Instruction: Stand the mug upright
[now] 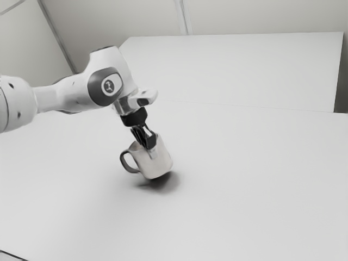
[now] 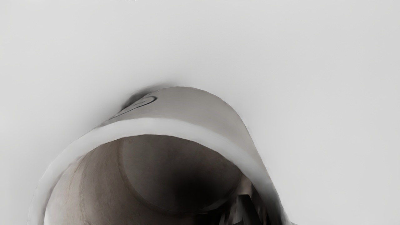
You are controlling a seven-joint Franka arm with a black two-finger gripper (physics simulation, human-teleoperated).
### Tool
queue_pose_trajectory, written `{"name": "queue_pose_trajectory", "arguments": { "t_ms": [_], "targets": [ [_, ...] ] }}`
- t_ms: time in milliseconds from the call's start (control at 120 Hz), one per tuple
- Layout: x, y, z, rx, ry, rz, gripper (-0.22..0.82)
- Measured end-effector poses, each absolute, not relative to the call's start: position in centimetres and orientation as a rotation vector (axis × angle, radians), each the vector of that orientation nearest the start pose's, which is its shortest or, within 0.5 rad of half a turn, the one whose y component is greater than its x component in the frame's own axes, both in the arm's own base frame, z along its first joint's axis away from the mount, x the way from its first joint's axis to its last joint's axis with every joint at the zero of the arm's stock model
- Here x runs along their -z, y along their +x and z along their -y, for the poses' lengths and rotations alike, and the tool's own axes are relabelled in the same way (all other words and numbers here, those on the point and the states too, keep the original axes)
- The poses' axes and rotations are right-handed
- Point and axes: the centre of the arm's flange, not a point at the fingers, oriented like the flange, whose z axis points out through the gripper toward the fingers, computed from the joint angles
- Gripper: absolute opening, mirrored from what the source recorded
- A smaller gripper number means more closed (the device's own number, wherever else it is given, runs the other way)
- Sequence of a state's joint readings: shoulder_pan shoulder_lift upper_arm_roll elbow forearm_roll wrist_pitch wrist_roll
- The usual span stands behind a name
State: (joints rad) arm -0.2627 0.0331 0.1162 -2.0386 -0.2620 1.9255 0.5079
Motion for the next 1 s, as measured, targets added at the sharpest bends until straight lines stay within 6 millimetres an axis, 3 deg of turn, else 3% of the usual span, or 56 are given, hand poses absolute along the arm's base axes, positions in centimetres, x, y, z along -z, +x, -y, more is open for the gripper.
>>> {"name": "queue_pose_trajectory", "arguments": {
  "t_ms": [92, 175, 308, 400, 558, 725, 1000],
  "targets": [
    [-42.0, 52.7, 13.6, -0.155, -3.023, -1.046, -0.17],
    [-41.7, 51.9, 16.4, -0.142, -2.900, -1.092, -0.18],
    [-41.1, 51.2, 18.5, -0.124, -2.844, -1.041, -0.18],
    [-40.4, 51.9, 17.2, -0.126, -2.865, -0.920, -0.18],
    [-38.1, 55.0, 11.2, -0.150, -2.940, -0.610, -0.18],
    [-37.2, 55.7, 12.9, -0.128, -3.004, -0.488, -0.18],
    [-36.4, 56.7, 11.8, -0.099, -3.127, -0.210, -0.18]
  ]
}}
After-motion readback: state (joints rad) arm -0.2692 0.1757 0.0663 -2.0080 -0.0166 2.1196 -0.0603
